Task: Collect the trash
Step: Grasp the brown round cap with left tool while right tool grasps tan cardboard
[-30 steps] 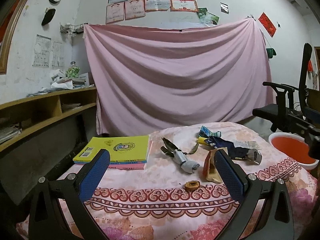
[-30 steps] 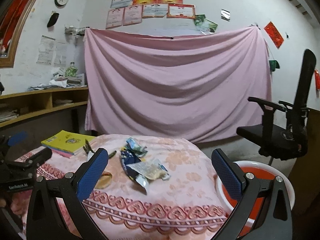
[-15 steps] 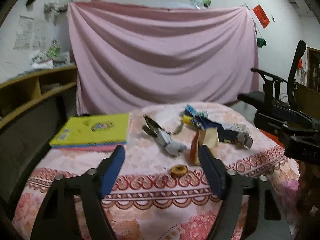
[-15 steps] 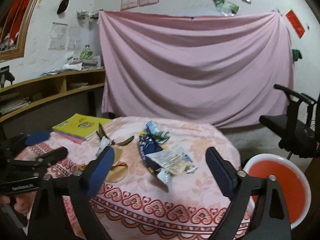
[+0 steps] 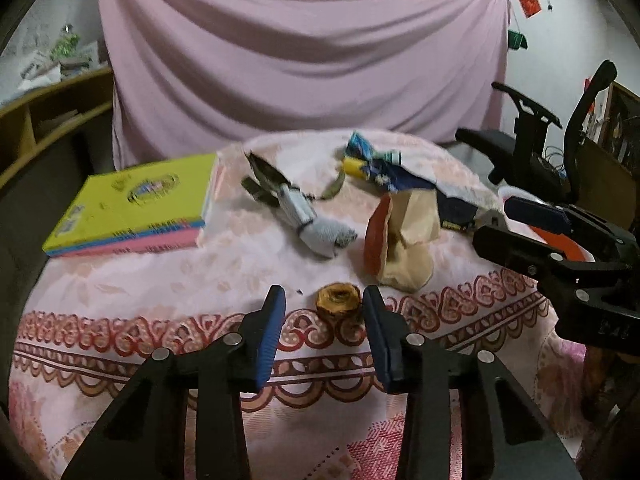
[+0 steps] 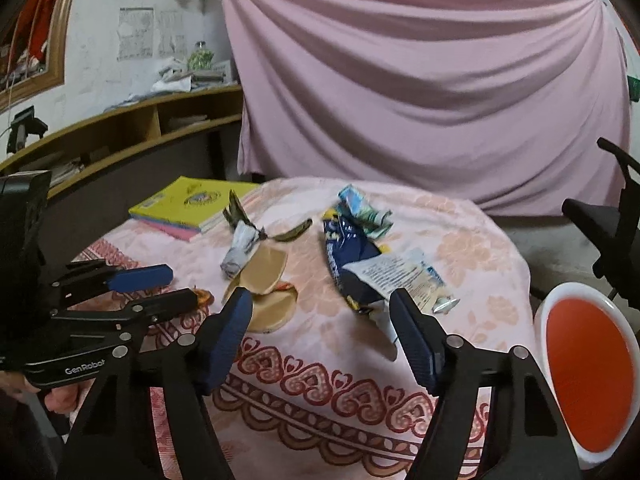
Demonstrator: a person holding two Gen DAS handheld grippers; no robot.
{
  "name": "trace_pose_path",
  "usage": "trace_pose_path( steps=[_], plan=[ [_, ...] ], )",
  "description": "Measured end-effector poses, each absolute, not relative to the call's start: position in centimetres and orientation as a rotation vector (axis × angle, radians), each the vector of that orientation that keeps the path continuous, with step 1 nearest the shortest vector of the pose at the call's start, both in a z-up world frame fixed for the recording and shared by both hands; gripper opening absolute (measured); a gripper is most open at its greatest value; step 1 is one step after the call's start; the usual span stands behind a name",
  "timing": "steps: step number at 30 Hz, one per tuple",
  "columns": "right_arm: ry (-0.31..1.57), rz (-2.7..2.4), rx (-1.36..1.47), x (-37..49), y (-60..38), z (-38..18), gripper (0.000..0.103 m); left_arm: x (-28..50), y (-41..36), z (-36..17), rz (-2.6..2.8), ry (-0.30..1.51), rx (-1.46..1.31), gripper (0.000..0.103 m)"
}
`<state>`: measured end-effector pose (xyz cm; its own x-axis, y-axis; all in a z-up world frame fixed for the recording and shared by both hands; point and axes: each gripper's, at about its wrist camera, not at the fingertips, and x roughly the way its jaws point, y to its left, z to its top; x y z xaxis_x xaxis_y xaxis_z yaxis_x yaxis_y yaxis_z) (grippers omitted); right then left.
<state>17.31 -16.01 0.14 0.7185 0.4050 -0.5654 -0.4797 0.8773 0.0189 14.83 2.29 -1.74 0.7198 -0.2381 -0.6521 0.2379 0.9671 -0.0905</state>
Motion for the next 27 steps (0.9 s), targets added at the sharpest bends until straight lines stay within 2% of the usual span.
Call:
trace_pose_path(
  steps=[6,16,27],
  plan=[
    [0.632,0.501,-0.143,17.9,-15.7,-0.4,0.07,14.9,2.4,-1.8,-0.284,0.758,-0.003,0.019],
    [0.639,0.554,-0.169,17.3,-14.7,-0.3,0.07,13.9,4.6,-1.3,-0.202,0.709,-0.081,0.019],
    [0.788,0.587,-0.136,20.4,-11.4,-1.9,0.07,13.5,7.4,-0.9,-0.084,0.677,-0.169,0.019]
  ],
)
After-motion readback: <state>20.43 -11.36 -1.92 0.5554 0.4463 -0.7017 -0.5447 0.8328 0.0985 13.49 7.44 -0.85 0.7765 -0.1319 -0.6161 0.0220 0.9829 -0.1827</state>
